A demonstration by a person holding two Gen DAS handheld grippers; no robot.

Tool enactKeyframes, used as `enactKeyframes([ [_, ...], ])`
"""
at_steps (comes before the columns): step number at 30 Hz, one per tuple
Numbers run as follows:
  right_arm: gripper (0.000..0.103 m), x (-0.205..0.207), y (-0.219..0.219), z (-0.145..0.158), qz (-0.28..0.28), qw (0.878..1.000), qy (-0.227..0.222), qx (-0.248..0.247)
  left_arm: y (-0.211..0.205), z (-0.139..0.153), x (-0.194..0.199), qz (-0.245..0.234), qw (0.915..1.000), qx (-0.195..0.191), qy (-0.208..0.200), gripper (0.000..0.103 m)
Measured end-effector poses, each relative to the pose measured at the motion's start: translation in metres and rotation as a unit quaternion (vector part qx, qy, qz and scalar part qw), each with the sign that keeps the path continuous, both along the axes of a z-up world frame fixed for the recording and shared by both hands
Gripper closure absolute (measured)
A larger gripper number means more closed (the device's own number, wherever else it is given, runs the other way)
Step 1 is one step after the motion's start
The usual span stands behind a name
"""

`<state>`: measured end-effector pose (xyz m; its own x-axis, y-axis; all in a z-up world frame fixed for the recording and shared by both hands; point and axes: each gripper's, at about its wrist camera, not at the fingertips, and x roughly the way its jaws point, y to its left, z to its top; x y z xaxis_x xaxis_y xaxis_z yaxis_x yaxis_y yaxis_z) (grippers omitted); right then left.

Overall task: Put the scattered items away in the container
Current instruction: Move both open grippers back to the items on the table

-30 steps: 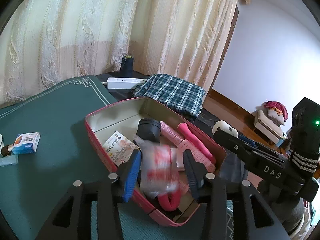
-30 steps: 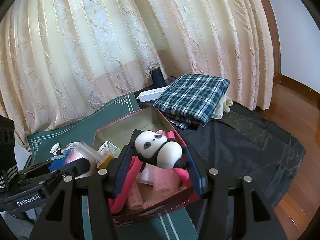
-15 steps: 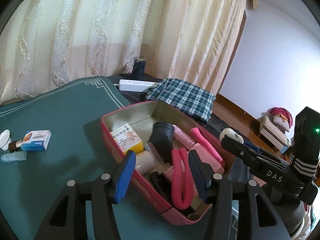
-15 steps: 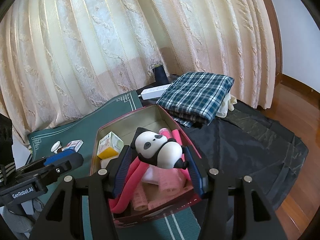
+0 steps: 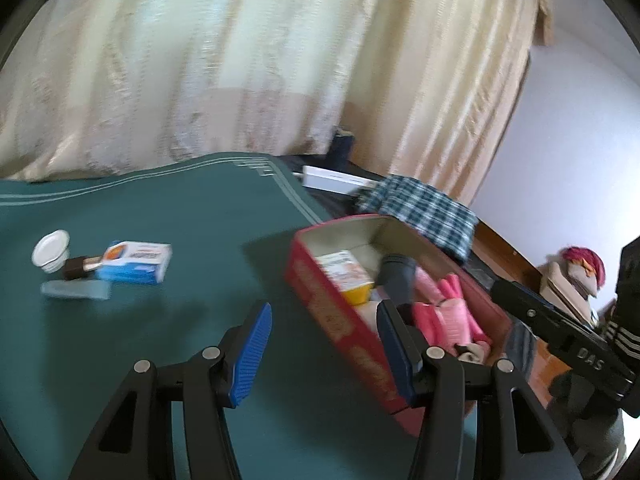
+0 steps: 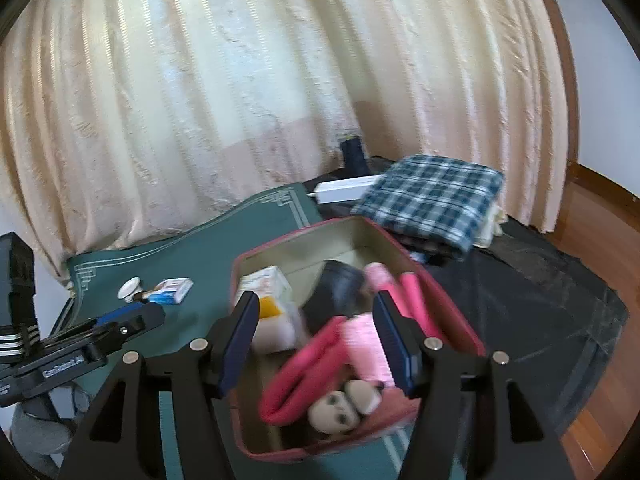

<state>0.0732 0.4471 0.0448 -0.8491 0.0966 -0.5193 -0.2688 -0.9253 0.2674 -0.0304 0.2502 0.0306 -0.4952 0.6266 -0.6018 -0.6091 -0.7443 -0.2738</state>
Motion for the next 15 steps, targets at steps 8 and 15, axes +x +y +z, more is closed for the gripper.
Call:
enactKeyframes([
  [8, 0.036, -0.027, -0.056, 0.008, 0.06, 0.998, 0.004, 0.017, -0.05, -0.01, -0.024, 0.05, 0.9987, 0.003, -0.011, 0.047],
  [15, 0.031, -0.056, -0.106, 0.009, 0.114, 0.993, -0.006, 0.023, -0.096, -0.021, -0.05, 0.094, 0.9954, 0.0, -0.021, 0.047],
])
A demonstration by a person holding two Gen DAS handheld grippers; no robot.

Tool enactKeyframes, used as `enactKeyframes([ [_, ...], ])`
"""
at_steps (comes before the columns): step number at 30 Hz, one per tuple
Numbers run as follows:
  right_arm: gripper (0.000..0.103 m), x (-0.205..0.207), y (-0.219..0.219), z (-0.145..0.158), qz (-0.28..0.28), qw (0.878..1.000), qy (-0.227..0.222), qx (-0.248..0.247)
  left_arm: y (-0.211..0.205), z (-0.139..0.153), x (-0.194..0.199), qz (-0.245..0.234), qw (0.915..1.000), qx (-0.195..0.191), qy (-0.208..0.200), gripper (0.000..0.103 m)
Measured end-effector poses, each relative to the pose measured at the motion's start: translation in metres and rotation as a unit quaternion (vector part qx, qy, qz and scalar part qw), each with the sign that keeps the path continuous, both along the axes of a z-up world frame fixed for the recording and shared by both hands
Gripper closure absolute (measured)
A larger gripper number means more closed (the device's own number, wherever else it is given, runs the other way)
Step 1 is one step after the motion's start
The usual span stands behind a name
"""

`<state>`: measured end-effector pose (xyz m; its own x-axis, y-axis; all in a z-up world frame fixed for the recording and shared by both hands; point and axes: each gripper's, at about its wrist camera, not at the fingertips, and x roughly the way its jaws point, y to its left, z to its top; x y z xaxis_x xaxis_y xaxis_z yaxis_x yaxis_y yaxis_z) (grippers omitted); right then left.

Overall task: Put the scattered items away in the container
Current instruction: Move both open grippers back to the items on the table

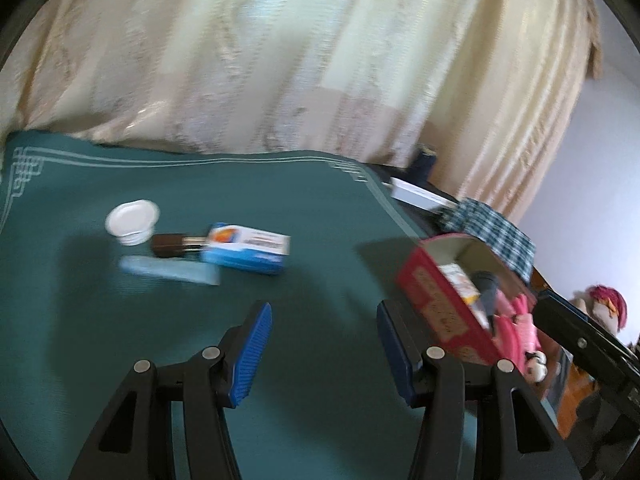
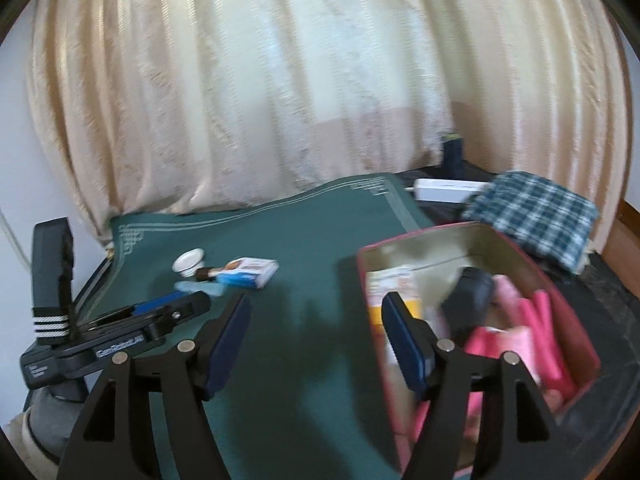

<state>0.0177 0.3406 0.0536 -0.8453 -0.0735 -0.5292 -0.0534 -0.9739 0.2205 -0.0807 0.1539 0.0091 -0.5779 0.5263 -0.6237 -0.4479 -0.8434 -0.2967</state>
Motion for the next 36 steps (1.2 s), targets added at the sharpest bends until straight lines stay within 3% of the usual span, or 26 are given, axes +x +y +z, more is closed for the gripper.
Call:
enactKeyframes([
  [5, 0.024, -0.031, -0.044, -0.003, 0.049, 0.999, -0.008, 0.023, -0.04, -0.01, -0.023, 0.043, 0.999, -0.003, -0.011, 0.047],
  [8, 0.024, -0.056, -0.058, -0.015, 0.063, 0.997, -0.032, 0.012, -0.061, -0.015, -0.035, 0.066, 0.9977, -0.004, -0.016, 0.047],
  [23, 0.024, -0.172, -0.096, -0.075, 0.049, 0.99, -0.136, 0.002, -0.109, -0.051, -0.063, 0.118, 0.9915, 0.015, -0.053, 0.047],
  [36, 0.023, -0.222, -0.122, -0.102, 0.031, 0.986, -0.159, 0.028, -0.124, -0.065, -0.067, 0.138, 0.9874, 0.034, -0.071, 0.047],
])
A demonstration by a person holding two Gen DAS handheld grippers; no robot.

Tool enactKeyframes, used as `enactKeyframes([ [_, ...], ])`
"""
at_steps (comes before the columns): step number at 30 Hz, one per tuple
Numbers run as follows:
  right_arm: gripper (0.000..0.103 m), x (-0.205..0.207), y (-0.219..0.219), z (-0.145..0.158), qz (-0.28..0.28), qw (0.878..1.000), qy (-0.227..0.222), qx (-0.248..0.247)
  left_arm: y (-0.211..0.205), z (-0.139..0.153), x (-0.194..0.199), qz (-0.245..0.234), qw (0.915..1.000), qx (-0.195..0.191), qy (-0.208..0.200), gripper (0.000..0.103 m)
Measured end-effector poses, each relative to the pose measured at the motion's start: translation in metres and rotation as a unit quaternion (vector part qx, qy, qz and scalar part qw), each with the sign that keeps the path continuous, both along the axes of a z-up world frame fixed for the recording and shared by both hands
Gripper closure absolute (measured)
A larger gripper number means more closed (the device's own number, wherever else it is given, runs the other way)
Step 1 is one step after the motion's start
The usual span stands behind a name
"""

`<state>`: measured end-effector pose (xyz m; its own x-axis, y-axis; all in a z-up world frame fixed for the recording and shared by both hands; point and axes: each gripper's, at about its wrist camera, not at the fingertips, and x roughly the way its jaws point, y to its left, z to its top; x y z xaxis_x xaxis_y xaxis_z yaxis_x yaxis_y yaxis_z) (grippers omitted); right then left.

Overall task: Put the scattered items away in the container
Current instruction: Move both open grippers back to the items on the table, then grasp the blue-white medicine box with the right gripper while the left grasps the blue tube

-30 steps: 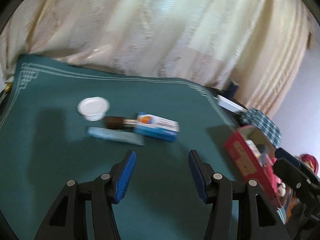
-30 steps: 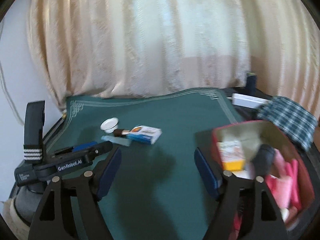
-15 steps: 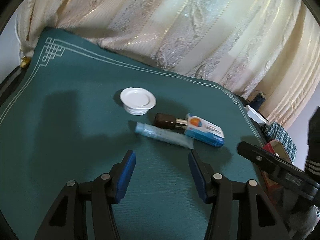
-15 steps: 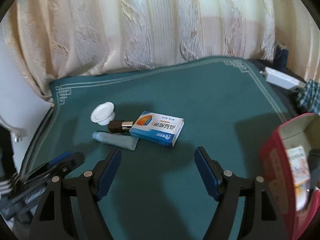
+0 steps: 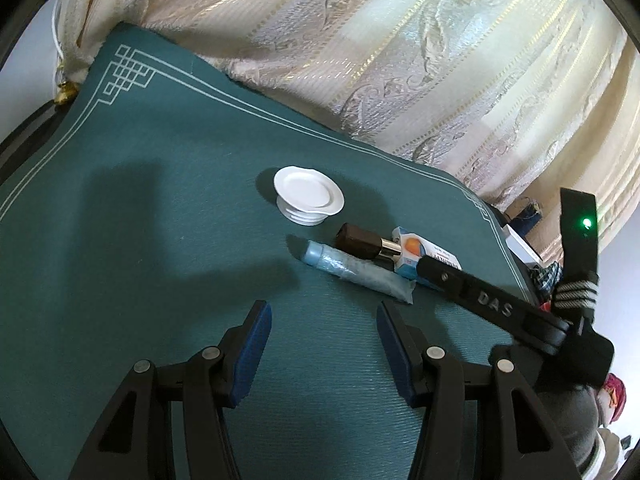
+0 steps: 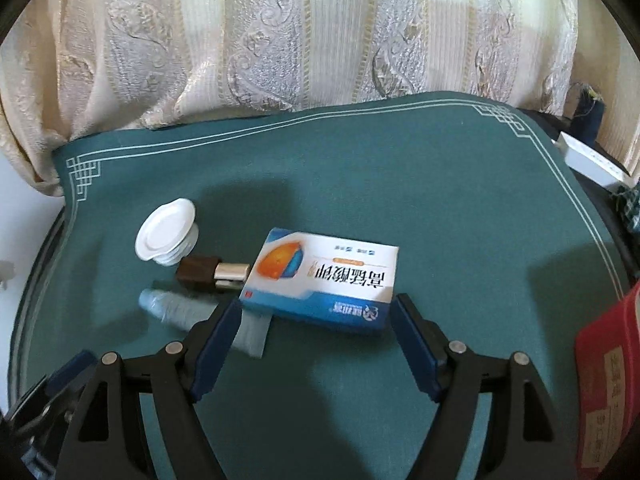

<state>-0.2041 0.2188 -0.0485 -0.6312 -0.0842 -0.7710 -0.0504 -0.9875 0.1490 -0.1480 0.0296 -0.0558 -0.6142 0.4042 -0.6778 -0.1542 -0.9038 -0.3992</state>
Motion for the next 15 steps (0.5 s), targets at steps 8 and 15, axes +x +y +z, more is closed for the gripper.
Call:
enactKeyframes([
  [8, 0.023, -0.031, 0.023, 0.01, -0.007, 1.0, 0.021, -0.004, 0.003, -0.001, 0.003, -0.003, 1.0, 0.001, 0.001, 0.047],
  [15, 0.023, -0.052, 0.029, 0.005, 0.049, 0.996, 0.002, -0.078, 0.005, -0.003, 0.003, -0.006, 1.0, -0.002, -0.004, 0.047],
])
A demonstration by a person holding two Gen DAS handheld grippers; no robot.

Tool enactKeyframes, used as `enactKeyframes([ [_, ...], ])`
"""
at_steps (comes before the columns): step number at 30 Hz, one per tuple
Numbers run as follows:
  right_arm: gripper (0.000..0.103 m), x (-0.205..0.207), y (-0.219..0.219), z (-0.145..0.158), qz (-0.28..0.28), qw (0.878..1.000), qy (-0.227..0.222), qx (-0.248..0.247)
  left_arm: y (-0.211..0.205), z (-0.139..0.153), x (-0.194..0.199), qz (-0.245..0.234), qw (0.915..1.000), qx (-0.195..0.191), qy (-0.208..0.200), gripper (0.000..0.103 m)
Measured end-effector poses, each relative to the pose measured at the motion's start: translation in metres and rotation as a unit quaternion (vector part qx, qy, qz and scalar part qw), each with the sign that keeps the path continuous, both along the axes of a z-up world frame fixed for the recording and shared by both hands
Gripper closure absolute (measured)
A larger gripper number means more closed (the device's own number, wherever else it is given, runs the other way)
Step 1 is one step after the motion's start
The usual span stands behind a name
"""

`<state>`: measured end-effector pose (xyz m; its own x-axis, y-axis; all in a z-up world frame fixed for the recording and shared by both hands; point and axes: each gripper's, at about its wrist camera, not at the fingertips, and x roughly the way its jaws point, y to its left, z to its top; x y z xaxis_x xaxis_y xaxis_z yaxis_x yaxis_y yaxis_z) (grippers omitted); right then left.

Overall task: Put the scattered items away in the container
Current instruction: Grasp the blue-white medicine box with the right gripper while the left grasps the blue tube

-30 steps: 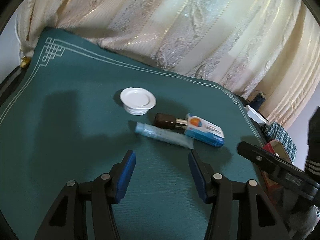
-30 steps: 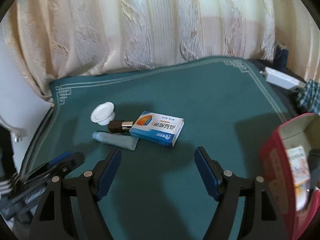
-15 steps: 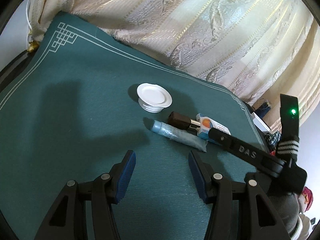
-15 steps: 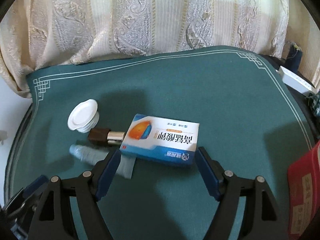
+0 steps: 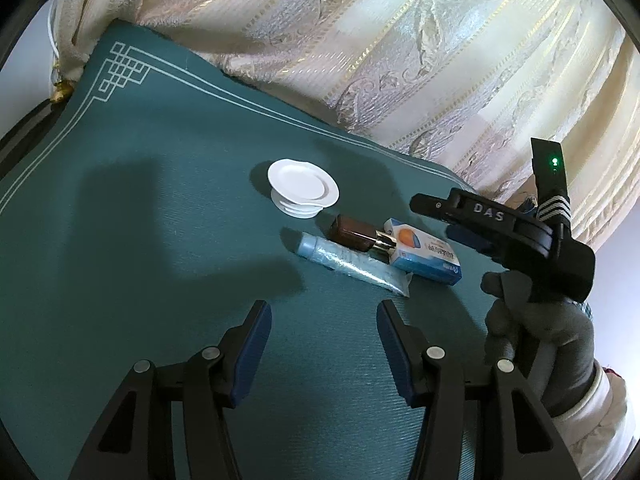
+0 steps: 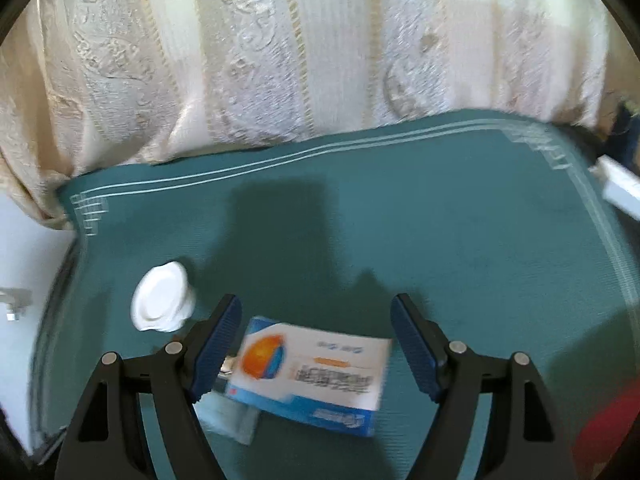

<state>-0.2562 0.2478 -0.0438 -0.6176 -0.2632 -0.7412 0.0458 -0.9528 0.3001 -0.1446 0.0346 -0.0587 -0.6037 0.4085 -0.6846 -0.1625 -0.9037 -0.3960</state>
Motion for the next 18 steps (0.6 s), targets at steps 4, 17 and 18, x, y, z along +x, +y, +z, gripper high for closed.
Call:
enactKeyframes([
  [4, 0.023, 0.007, -0.009, -0.003, 0.039, 0.999, -0.006, 0.01, -0.001, 0.0, 0.0, 0.001, 1.0, 0.001, -0.002, 0.047],
  [17, 0.025, 0.044, -0.03, -0.01, 0.088, 0.992, -0.027, 0.082, 0.002, 0.002, 0.004, -0.002, 1.0, 0.002, 0.001, 0.047],
  [18, 0.03, 0.042, -0.029, -0.01, 0.085, 0.992, -0.027, 0.084, 0.002, 0.002, 0.005, -0.002, 1.0, 0.002, 0.001, 0.047],
])
